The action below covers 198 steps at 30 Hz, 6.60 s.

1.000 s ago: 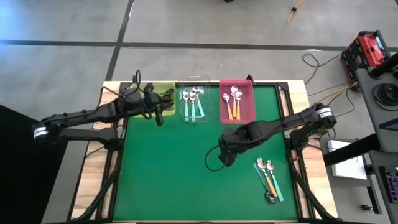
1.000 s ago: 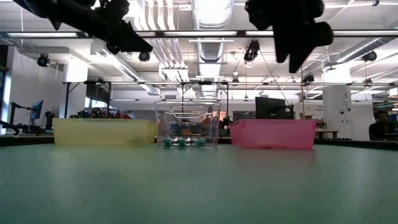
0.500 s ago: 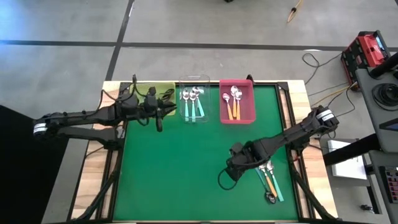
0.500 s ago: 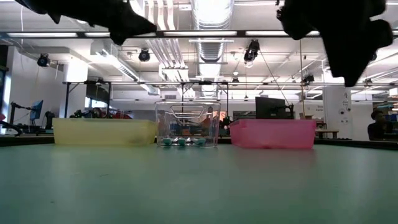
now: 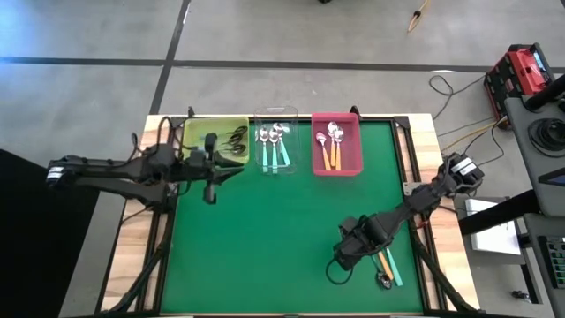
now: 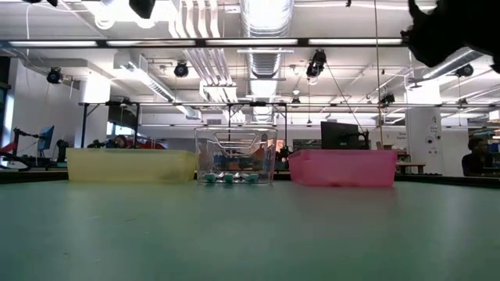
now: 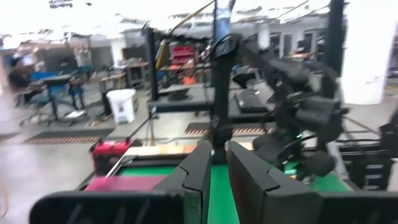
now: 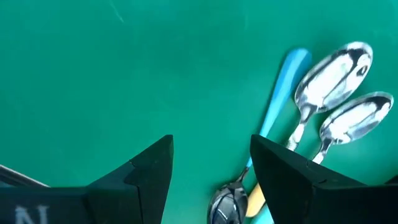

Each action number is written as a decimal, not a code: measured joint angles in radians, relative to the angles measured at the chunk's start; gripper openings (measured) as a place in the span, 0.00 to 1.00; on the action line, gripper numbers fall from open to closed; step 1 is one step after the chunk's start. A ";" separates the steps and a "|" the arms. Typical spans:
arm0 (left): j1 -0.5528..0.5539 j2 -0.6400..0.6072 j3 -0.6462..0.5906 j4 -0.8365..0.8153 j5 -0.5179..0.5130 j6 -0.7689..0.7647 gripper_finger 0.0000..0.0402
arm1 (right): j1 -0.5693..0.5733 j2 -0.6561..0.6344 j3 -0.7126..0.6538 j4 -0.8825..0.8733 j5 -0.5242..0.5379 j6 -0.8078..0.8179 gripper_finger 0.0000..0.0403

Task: Sort silverware by color (type)
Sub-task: Put the yellow spoon into the red bin

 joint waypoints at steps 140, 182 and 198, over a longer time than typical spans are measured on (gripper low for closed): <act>-0.117 -0.077 -0.001 -0.015 -0.012 0.261 0.09 | -0.563 0.070 0.431 0.084 0.364 -0.728 0.07; -0.117 -0.190 -0.001 -0.164 -0.012 0.277 0.09 | -1.303 0.290 0.411 -0.203 0.177 -0.957 0.07; -0.117 -0.190 -0.001 -0.169 -0.012 0.283 0.09 | -1.311 0.296 0.354 -0.140 0.177 -0.882 0.07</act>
